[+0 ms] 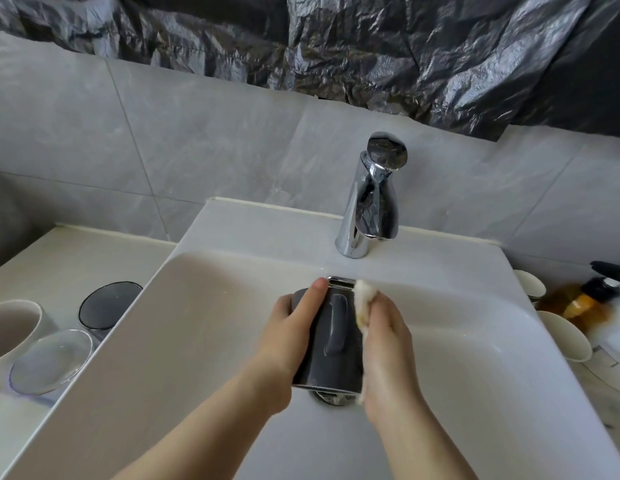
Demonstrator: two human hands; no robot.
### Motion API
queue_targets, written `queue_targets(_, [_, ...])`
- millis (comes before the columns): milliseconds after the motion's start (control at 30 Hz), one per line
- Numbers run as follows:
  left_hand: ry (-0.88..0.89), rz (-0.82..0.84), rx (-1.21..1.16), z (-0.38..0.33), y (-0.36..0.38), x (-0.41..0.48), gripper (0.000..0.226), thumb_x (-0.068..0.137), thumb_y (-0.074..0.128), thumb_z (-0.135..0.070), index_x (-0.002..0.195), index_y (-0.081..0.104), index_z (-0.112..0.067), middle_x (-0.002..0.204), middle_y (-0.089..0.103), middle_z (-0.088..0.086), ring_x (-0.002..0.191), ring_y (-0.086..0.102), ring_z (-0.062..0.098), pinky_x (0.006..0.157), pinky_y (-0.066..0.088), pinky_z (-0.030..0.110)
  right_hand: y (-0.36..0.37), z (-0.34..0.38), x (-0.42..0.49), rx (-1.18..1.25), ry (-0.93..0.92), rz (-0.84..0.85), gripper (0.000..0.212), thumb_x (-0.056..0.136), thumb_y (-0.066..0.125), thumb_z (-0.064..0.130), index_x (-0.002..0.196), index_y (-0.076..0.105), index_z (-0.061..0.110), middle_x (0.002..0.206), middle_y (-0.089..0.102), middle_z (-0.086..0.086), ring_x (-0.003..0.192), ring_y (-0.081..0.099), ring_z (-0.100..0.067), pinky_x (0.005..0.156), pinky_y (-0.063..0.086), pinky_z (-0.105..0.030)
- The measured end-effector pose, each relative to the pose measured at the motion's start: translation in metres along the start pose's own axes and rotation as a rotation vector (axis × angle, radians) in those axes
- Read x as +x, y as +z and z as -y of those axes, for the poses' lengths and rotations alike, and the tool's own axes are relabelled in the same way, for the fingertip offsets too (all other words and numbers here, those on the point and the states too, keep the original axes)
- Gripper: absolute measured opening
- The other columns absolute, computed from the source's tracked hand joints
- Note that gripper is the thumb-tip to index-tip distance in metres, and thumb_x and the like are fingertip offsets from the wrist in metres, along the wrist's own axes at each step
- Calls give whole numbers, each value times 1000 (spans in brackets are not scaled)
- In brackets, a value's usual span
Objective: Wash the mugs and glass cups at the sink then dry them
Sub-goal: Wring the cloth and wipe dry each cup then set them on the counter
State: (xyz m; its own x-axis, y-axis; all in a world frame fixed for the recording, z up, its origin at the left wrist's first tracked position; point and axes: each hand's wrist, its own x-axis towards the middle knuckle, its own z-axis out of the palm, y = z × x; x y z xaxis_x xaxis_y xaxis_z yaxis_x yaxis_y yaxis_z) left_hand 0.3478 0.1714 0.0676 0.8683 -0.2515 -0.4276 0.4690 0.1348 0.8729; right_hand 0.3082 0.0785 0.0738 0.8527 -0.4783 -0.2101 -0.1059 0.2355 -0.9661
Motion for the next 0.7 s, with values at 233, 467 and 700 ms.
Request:
queue_targets(233, [47, -20, -40, -9, -11, 2, 76, 61, 63, -75, 119, 61, -26, 110, 71, 3, 96, 70, 20, 80, 52, 34, 20, -5, -27, -318, -179, 185, 47, 77, 29, 36, 117, 38, 60, 146, 31, 24, 133, 31, 7, 111, 31, -27])
queue_targets(467, [75, 10, 43, -12, -4, -8, 62, 59, 70, -65, 107, 63, -26, 102, 71, -2, 92, 68, 14, 77, 50, 29, 9, -2, -17, -88, -4, 112, 44, 74, 36, 65, 111, 55, 49, 127, 60, 12, 118, 55, -5, 105, 43, -38])
queue_targets(700, [116, 15, 9, -16, -9, -10, 64, 55, 64, -68, 102, 64, -25, 101, 71, 0, 95, 66, 16, 81, 49, 31, 13, 7, -18, 97, 173, 190, 43, 77, 50, 64, 113, 58, 43, 114, 69, 11, 109, 62, -10, 100, 45, -38])
